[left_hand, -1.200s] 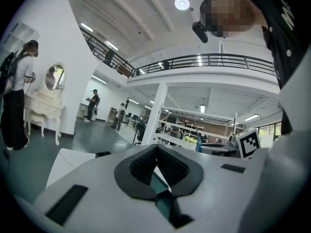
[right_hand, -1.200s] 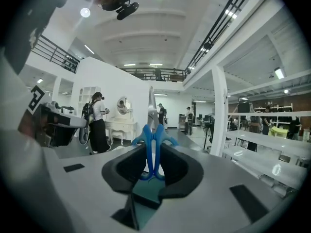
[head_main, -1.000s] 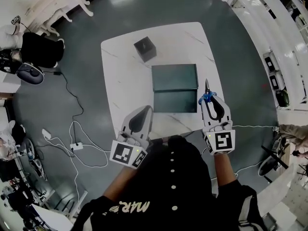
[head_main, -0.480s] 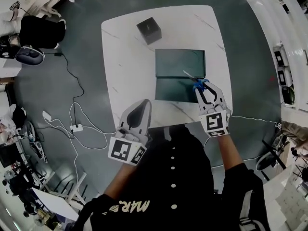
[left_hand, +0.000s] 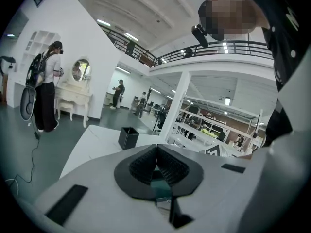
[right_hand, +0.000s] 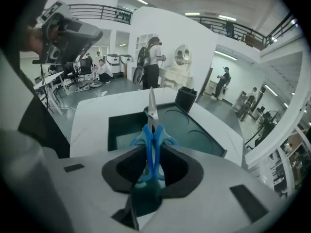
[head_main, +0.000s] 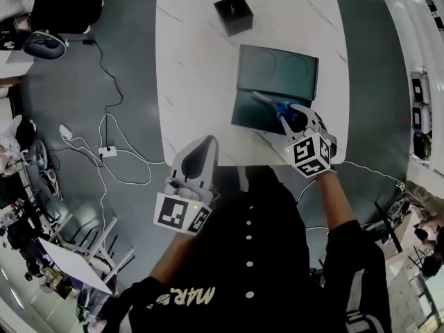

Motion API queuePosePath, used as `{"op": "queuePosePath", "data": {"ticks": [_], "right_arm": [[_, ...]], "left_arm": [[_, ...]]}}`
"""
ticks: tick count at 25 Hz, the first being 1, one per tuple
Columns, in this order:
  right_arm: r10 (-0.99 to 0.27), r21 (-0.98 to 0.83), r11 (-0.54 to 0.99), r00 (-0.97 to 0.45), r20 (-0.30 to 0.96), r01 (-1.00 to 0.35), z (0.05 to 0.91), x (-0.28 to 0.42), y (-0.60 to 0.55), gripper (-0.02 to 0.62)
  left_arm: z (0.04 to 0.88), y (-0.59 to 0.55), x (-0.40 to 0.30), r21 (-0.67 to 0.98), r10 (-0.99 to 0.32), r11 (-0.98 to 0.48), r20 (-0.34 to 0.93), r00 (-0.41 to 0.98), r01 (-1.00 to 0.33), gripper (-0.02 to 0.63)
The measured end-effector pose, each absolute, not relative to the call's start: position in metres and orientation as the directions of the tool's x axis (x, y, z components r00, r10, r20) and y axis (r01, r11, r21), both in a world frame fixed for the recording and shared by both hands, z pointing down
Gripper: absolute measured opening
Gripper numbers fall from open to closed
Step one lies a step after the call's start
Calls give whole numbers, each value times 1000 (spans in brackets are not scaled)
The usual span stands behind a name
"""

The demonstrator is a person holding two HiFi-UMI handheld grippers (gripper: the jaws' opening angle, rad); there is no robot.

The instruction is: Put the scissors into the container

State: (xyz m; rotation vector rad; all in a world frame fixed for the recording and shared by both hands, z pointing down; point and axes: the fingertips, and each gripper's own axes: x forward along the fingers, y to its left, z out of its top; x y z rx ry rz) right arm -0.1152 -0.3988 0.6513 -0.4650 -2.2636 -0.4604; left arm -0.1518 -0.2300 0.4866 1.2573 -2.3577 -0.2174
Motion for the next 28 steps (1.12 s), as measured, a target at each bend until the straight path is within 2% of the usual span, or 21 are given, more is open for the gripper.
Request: {"op": "queuePosePath", "data": {"ticks": [6,11,22,28], "right_arm": [[226,124,820,-515,827,559,689,-117,-385,103],[204,117,772,-418,885,625,715,-115,-384,103],[161,124,661,-301,940,740,746,-121,-382,103],[157,99,655,-263,952,750,757,-128,-380,103]], "left_arm": [[503,-209,-149,362,-775,630,353,-524,-687,26],[515,-200,-144,331,-750,656,384,-538,-678,26],[535,-194,-145,338,-710,699,433,-556,-630,26],[545,-190,-147,348,-697,712,452,-556,-610,26]]}}
